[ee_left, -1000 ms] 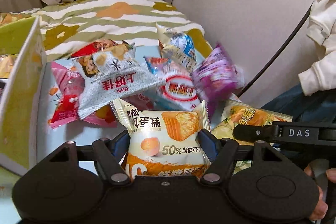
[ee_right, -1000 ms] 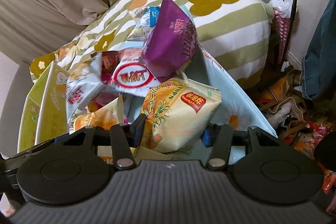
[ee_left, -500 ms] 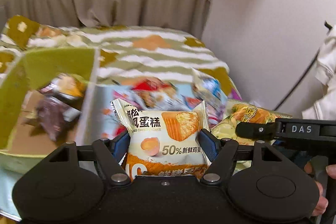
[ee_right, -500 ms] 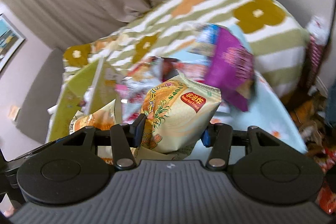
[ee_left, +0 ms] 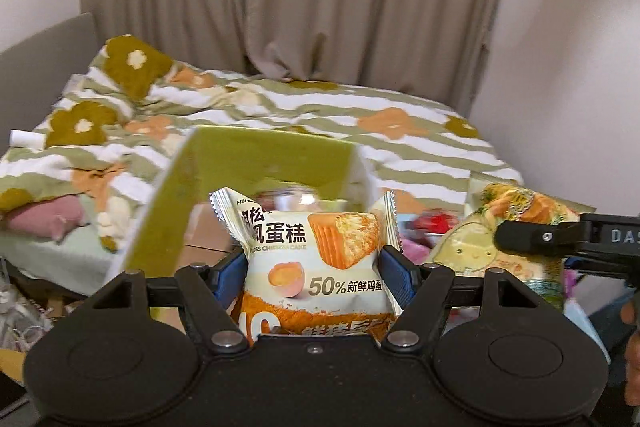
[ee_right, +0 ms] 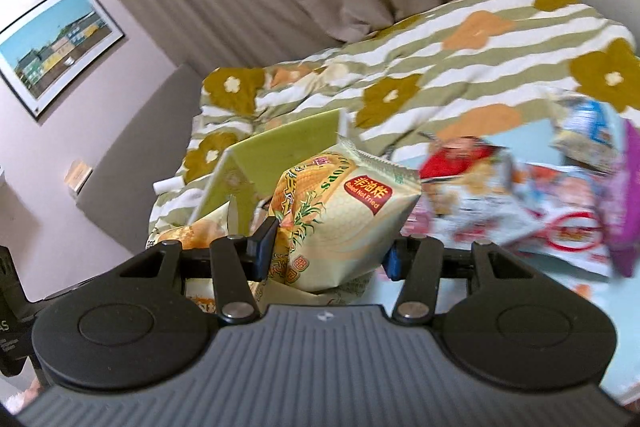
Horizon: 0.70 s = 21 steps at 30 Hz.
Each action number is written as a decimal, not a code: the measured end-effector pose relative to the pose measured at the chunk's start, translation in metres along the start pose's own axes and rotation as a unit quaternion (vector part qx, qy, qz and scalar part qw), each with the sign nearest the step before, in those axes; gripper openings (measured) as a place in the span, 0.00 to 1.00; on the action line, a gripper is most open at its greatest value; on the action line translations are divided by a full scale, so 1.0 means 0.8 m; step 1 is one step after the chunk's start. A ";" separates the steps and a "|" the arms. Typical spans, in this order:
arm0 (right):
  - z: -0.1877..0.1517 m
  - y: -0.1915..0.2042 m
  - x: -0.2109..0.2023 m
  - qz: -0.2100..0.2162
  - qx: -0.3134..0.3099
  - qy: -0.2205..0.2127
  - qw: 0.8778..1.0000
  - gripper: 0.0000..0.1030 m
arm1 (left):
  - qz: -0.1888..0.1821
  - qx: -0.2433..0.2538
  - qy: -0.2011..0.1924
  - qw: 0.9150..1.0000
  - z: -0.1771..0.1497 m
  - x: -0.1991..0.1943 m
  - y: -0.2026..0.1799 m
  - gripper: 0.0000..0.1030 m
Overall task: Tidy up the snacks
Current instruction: 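Carry both packets into the cardboard box and open both tools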
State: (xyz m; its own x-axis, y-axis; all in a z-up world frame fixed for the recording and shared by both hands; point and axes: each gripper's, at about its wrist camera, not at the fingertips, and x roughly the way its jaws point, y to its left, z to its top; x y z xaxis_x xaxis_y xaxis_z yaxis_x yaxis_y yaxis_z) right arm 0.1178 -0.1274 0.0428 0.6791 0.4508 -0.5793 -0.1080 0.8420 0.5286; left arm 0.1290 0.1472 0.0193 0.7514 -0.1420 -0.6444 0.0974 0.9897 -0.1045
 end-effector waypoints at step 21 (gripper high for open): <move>-0.009 0.115 0.149 -0.102 -0.047 0.043 0.993 0.65 | -0.006 0.074 0.057 0.996 -0.010 0.074 0.108 1.00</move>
State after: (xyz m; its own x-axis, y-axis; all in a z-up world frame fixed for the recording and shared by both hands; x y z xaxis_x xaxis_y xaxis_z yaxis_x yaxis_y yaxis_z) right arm 0.1837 0.0058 0.0181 0.6296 0.2876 -0.7217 -0.0437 0.9406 0.3367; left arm 0.1769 0.2243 -0.0338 0.6714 -0.1461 -0.7265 0.2079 0.9781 -0.0046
